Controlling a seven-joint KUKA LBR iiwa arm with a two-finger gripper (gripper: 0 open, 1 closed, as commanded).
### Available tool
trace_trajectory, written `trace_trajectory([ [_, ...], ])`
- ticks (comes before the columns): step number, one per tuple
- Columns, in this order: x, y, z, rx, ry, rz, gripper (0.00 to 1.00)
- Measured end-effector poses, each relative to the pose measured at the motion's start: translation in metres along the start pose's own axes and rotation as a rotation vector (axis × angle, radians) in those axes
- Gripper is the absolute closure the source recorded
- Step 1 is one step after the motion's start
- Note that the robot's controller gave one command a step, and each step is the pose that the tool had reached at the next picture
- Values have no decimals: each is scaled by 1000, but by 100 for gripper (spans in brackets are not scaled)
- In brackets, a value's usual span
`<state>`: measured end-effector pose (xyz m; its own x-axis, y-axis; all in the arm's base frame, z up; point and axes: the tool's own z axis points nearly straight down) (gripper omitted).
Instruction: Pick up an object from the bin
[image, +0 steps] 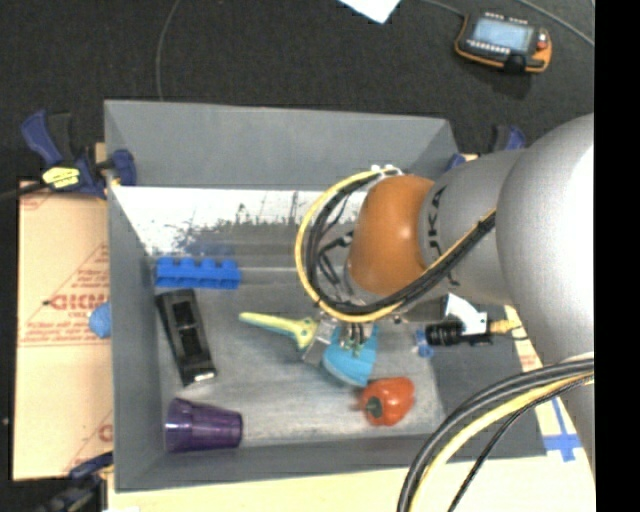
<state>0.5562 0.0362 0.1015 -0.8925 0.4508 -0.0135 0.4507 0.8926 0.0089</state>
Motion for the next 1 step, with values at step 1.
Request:
trace_trajectory([
  [1, 0, 0, -8, -1, -1, -1, 100],
])
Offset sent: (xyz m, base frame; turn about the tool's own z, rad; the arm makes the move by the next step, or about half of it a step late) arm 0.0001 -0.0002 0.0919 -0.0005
